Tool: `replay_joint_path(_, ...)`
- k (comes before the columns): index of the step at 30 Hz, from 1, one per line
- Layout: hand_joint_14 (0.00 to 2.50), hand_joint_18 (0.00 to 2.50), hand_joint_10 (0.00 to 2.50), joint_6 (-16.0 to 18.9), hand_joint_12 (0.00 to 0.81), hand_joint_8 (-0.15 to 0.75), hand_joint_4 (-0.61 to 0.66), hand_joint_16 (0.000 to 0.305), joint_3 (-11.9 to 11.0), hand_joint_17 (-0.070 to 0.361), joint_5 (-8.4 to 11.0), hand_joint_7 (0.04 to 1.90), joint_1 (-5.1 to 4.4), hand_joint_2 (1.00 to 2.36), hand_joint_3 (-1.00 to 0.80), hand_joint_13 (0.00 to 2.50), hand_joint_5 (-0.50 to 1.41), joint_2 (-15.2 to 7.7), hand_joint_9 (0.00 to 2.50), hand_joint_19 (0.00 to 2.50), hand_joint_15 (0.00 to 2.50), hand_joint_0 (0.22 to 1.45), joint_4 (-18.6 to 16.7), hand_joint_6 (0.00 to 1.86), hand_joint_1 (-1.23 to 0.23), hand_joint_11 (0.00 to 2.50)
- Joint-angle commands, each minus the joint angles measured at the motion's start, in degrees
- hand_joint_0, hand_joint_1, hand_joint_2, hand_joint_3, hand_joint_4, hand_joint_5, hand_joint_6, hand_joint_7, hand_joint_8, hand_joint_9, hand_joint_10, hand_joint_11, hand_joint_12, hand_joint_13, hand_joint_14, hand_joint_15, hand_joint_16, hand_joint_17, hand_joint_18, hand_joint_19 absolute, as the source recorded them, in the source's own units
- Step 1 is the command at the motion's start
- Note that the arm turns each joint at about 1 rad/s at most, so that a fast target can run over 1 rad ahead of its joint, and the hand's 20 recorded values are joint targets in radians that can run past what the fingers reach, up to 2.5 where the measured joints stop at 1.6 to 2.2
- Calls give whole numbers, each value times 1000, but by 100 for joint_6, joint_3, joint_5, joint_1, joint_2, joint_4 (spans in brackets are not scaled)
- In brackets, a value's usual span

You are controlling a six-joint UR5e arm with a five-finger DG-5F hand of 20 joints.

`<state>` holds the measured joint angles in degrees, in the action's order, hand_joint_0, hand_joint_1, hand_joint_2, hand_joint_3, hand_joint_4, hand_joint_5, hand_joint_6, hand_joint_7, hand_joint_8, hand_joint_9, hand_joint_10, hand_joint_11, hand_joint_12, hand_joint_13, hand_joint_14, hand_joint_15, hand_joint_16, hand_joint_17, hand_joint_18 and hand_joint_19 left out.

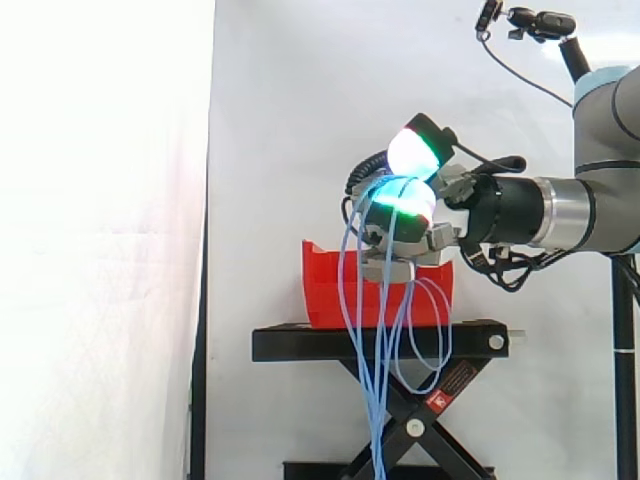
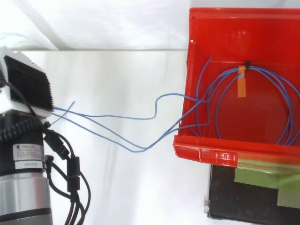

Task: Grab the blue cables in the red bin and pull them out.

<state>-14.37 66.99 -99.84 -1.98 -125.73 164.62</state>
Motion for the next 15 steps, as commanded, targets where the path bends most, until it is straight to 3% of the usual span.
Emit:
replay_joint_path(1, 358, 988, 36, 0, 314, 246, 259, 41, -2, 91, 0, 807, 4, 1005, -886, 1519, 950, 4, 1324, 1220, 1578, 889, 0, 139, -963, 1032)
replay_joint_path(9, 414, 971, 34, 9, 316, 250, 266, 41, -2, 93, -9, 712, 4, 1007, -842, 1491, 845, 4, 1258, 1223, 1524, 909, 0, 281, -999, 1017)
replay_joint_path(15, 464, 955, 32, 9, 320, 248, 282, 41, -2, 93, -70, 582, 4, 1010, -743, 1463, 711, 4, 1177, 1230, 1478, 956, 9, 507, -1032, 1055)
